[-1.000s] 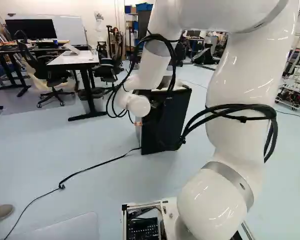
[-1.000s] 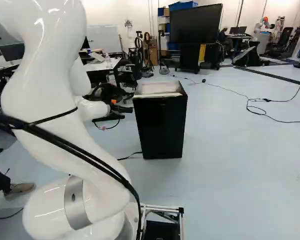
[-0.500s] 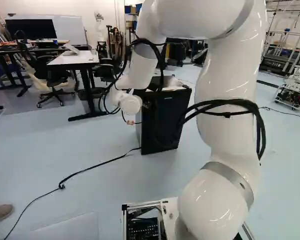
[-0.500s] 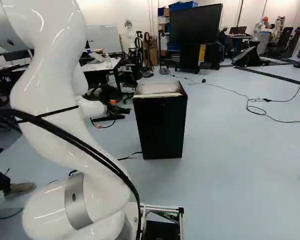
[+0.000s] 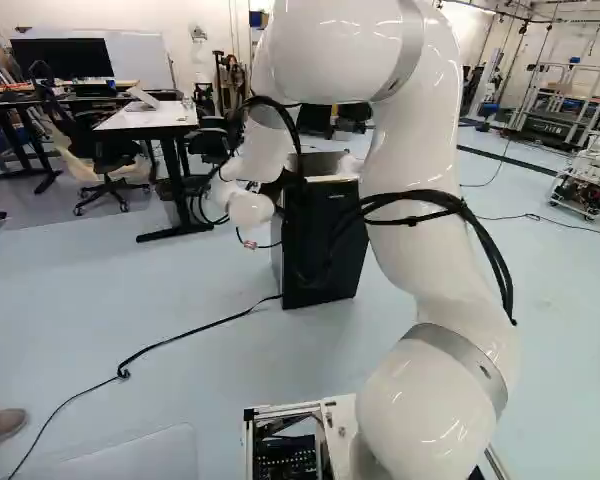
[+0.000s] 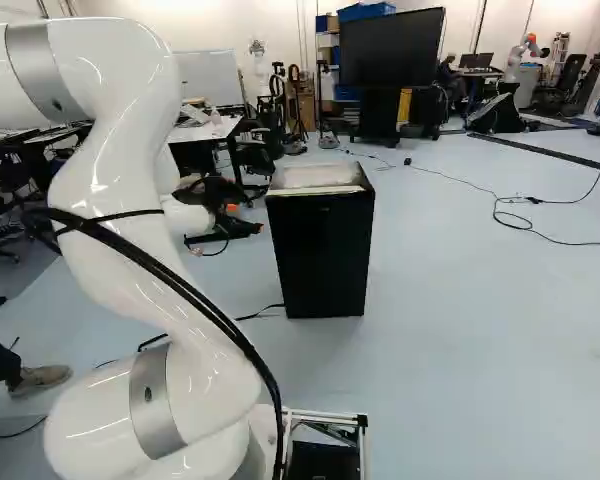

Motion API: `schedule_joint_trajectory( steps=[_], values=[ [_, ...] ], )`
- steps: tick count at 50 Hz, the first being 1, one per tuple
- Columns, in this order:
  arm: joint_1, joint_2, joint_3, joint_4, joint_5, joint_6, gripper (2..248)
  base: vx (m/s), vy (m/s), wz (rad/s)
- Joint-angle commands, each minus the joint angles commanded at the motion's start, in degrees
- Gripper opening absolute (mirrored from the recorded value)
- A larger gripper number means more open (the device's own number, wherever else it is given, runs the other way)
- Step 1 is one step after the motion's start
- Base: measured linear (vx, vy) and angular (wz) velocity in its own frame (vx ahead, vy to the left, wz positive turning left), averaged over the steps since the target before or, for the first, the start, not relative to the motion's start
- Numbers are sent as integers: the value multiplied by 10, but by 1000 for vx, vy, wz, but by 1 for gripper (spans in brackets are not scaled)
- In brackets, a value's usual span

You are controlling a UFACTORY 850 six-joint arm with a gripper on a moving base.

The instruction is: Open the fridge door

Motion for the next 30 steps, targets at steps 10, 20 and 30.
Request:
schedule_joint_trajectory(
  steps=[10, 20, 30],
  values=[
    [-5, -22, -30, 29, 5, 0, 247, 0, 0, 0],
    [-13, -42, -60, 54, 10, 0, 247, 0, 0, 0],
    [-24, -61, -88, 75, 15, 0, 247, 0, 0, 0]
  ],
)
